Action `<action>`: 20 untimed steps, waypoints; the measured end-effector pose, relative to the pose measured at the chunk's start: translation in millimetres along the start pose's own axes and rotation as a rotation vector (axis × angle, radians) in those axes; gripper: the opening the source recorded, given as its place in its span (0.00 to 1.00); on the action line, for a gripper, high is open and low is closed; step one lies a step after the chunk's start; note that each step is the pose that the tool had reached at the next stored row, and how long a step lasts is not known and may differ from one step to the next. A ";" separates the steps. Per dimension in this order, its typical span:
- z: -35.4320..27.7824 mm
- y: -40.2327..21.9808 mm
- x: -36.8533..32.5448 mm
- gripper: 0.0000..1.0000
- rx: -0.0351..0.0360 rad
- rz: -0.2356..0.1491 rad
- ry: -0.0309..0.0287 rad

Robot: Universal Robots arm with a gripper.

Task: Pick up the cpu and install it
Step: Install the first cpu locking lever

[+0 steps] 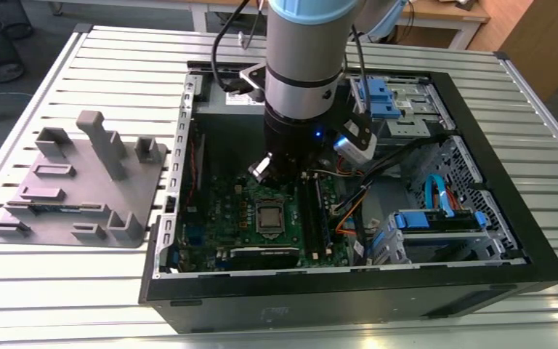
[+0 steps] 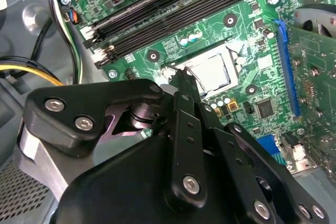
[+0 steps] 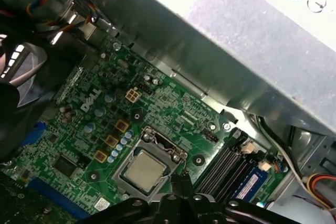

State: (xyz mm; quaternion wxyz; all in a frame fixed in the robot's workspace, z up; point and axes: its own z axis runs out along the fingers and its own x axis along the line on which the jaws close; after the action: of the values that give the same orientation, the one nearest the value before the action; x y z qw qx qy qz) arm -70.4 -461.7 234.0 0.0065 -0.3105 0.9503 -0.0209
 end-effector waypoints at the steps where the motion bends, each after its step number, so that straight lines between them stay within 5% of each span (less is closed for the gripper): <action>1: 0.6 -0.2 0.1 0.11 0.0018 0.002 0.0005; 8: 6.1 -0.9 0.8 0.11 0.0176 0.014 0.0025; 14: 6.4 -1.3 1.2 0.11 0.0181 0.014 0.0027; 20: 12.5 -9.3 7.2 0.11 0.0180 0.014 0.0028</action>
State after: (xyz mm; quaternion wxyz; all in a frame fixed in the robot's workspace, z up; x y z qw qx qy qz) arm -70.4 -473.9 222.0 0.0081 -0.3038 0.9522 -0.0298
